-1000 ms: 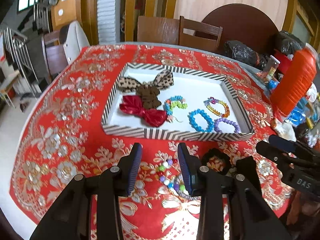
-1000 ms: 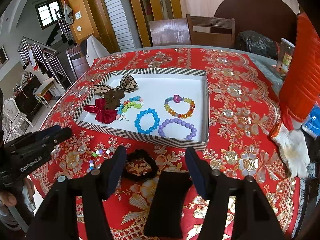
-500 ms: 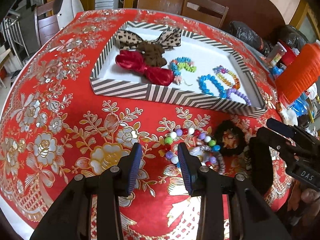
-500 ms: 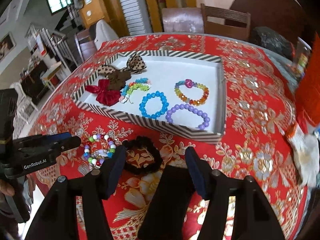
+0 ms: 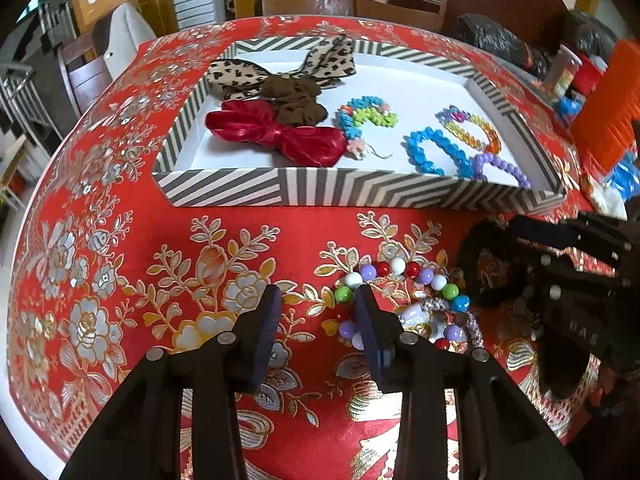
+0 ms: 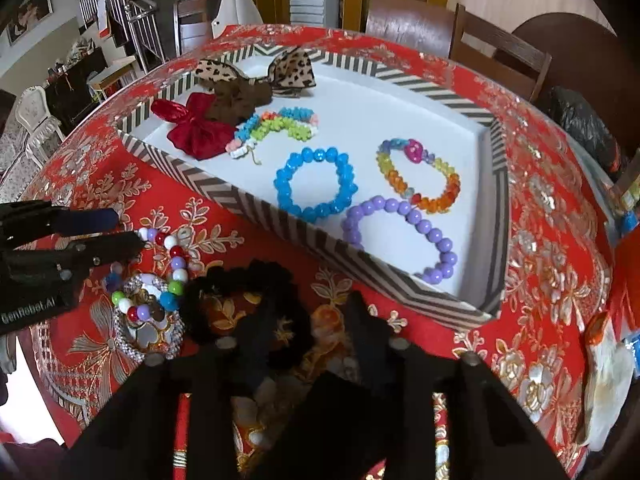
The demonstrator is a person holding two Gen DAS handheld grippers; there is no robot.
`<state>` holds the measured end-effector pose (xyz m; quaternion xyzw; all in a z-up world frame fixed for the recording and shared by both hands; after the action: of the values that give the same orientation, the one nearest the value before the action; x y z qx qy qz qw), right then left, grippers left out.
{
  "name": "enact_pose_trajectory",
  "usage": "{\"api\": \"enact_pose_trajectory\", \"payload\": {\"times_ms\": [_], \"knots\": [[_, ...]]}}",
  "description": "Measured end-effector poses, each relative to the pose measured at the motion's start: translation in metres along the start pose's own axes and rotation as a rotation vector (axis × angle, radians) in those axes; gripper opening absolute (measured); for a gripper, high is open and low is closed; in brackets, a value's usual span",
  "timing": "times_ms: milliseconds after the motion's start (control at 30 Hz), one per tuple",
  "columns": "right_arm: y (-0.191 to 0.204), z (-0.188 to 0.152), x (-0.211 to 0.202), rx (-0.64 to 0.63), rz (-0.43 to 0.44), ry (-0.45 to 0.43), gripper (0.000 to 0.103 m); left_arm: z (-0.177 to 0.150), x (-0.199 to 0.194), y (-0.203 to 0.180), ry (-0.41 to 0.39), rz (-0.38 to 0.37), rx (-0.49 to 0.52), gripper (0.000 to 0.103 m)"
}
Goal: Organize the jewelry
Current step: 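Grasp a white bead bracelet with the left tool while the right tool grasps a black hair tie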
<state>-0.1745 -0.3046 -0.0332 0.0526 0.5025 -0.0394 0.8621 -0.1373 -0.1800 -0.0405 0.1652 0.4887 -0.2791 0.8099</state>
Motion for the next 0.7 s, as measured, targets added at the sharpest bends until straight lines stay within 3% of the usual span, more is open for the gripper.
{"api": "enact_pose_trajectory", "payload": {"times_ms": [67,133,367,433,467,600,700], "knots": [[0.000,0.000,-0.001,-0.004,-0.003,-0.003,0.012,-0.001,-0.003,-0.005,0.015,-0.086,-0.007,0.039],[-0.001,0.000,-0.001,-0.004,0.001,-0.007,0.011,0.000,-0.005,-0.008,0.018,-0.124,-0.005,0.039],[-0.007,0.000,-0.003,0.036,0.028,-0.019,0.007,0.001,0.000,-0.009,0.018,-0.068,0.026,0.039],[-0.007,0.001,-0.006,0.045,0.035,-0.032,0.006,0.004,0.002,-0.010,-0.005,-0.078,0.031,0.025],[-0.007,0.003,-0.009,0.051,0.043,-0.039,0.006,0.005,0.004,-0.010,-0.009,-0.086,0.032,0.010],[-0.008,0.006,-0.025,0.068,0.063,-0.071,0.006,0.005,-0.001,-0.008,-0.008,-0.155,0.011,0.010],[-0.010,0.009,-0.039,0.081,0.074,-0.096,0.006,0.010,-0.018,-0.007,-0.044,-0.166,0.010,0.010]]}}
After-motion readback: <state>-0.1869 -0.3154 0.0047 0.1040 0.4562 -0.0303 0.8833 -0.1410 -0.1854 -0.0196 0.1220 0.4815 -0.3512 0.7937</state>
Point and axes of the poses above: each gripper's, at about its wrist camera, not at the fingertips, and x roughly the way its jaws point, y to its left, z to its top, the point moved 7 cm from there along x, roughly the way its jaws point, and after that the axes turned 7 degrees about x, right-handed, at the moved point
